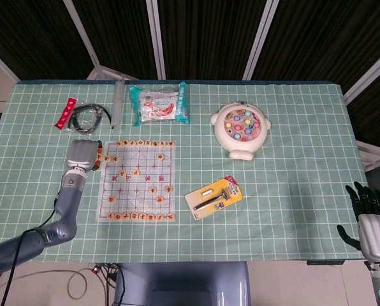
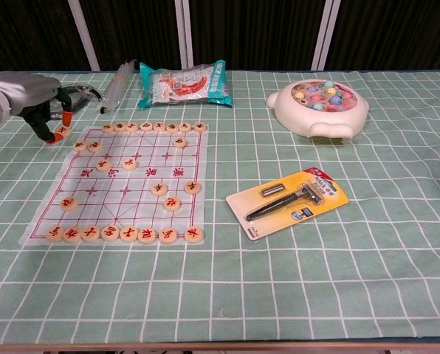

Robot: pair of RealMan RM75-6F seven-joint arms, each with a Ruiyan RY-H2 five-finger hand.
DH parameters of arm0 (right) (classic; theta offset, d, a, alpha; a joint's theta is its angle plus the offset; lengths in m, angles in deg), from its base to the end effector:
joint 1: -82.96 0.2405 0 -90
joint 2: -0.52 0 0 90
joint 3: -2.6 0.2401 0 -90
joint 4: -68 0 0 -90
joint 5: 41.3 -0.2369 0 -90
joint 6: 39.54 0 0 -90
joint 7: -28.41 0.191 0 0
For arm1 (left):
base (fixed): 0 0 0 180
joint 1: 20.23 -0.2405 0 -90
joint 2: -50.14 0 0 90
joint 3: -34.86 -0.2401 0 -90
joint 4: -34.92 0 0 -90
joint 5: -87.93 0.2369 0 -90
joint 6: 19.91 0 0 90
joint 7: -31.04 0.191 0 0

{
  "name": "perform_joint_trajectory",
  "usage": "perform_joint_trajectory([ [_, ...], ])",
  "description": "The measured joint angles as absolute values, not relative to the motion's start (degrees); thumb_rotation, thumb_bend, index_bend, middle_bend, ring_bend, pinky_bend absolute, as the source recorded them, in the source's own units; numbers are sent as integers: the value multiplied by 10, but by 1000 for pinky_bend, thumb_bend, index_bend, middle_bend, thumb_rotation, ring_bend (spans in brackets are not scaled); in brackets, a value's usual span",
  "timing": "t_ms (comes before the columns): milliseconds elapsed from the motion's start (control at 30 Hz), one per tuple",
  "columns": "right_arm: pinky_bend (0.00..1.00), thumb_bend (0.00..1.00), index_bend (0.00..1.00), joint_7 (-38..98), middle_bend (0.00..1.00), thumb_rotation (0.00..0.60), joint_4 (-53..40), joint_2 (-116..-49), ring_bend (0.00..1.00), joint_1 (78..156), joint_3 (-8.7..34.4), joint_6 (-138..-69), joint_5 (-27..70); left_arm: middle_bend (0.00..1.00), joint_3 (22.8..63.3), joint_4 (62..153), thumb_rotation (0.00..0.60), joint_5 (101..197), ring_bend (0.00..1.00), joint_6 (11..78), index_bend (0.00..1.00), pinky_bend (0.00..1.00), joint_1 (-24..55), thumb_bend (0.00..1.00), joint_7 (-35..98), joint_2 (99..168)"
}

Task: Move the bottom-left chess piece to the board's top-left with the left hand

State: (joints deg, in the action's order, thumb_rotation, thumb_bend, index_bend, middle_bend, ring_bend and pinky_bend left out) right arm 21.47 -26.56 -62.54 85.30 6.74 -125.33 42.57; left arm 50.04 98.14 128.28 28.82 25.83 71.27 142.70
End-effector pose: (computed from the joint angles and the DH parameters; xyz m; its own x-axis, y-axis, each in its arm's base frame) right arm -0.3132 -0.2200 0.1378 0.4826 0.0065 0.8758 -0.8742 0.0643 0.4812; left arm -0.2236 0.4650 -0.0224 0.6540 0.2720 0.7059 0.7407 -0.0402 -0.6707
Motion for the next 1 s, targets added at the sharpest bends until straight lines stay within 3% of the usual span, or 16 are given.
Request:
perform_joint_trajectory([
  [1000,0,344,0,221,0,600,-272,-623,0,852,67,-1251,422,1000,485,901,600,1268,949,270,481,1000,291,309,706,1483],
])
